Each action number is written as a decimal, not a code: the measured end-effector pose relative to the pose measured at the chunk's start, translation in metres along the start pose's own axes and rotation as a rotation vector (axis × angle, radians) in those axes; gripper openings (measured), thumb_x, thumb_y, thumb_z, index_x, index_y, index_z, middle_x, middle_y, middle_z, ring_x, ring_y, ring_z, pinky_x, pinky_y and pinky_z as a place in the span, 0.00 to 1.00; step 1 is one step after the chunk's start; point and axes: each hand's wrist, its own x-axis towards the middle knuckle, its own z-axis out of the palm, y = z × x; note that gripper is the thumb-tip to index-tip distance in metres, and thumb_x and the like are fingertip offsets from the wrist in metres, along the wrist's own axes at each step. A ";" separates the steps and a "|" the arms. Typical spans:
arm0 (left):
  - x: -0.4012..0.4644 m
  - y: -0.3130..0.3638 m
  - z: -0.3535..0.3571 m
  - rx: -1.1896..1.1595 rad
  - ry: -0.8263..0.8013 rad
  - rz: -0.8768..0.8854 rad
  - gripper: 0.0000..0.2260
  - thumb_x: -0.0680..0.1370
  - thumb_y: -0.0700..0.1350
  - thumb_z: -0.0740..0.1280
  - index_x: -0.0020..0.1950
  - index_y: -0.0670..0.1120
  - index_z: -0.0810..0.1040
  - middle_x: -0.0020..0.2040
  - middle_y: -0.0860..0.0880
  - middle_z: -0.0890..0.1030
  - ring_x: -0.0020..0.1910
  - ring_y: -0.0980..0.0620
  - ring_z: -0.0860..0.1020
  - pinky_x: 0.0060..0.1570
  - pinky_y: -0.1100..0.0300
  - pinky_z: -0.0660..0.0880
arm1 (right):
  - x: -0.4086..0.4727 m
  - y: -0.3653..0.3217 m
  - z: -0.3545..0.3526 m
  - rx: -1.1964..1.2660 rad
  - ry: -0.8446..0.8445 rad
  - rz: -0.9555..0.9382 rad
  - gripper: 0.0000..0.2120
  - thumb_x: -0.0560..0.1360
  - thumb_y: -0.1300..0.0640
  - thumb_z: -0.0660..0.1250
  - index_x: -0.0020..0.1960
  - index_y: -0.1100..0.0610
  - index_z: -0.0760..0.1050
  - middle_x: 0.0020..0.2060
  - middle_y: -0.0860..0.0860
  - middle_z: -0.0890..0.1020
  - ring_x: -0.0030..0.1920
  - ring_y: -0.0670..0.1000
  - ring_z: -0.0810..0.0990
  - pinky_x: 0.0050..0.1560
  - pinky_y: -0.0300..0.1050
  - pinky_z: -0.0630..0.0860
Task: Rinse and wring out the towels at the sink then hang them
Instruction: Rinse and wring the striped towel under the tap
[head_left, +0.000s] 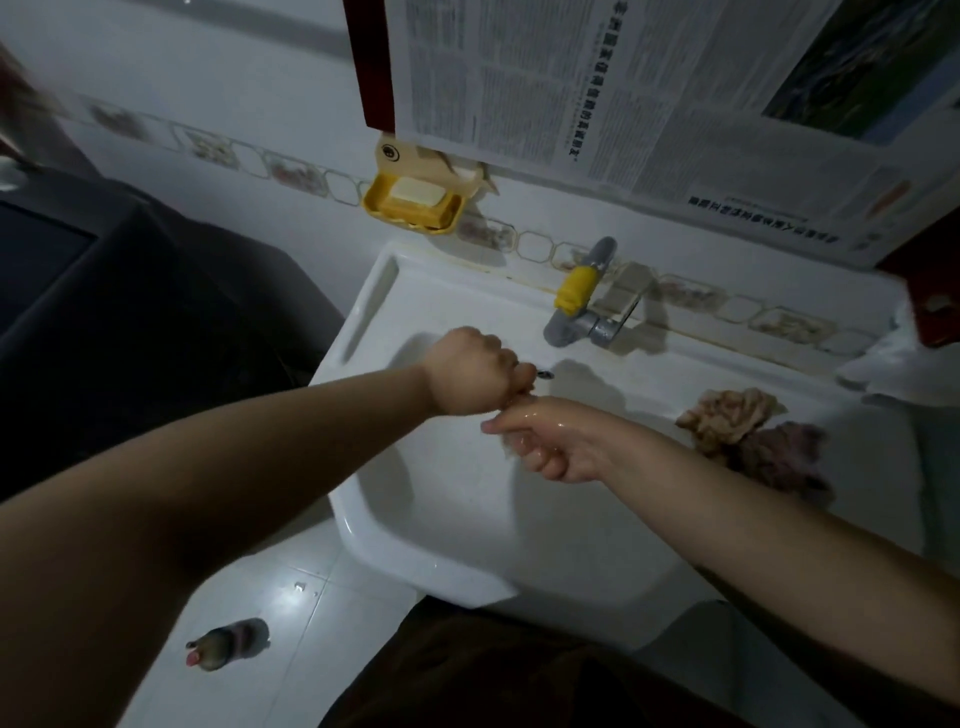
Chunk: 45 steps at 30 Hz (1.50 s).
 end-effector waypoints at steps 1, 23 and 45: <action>0.002 -0.006 0.002 -0.022 0.060 0.024 0.16 0.77 0.52 0.60 0.34 0.45 0.77 0.25 0.48 0.76 0.22 0.46 0.74 0.23 0.64 0.66 | -0.003 -0.002 0.000 0.106 -0.073 0.021 0.17 0.76 0.58 0.62 0.34 0.50 0.58 0.22 0.45 0.60 0.19 0.42 0.54 0.18 0.33 0.47; 0.010 0.020 -0.029 -2.000 -0.985 -1.082 0.09 0.80 0.40 0.60 0.40 0.42 0.74 0.27 0.49 0.74 0.26 0.55 0.74 0.39 0.55 0.80 | 0.010 0.058 -0.039 -1.268 0.688 -1.056 0.37 0.72 0.58 0.70 0.75 0.48 0.54 0.75 0.55 0.54 0.72 0.58 0.63 0.62 0.48 0.73; 0.024 0.011 -0.017 -0.166 -0.415 -0.134 0.16 0.82 0.52 0.53 0.65 0.44 0.64 0.44 0.42 0.81 0.39 0.40 0.79 0.34 0.56 0.67 | -0.004 0.000 -0.006 -0.318 0.306 -0.167 0.12 0.71 0.58 0.64 0.32 0.53 0.65 0.24 0.50 0.65 0.24 0.50 0.62 0.26 0.38 0.56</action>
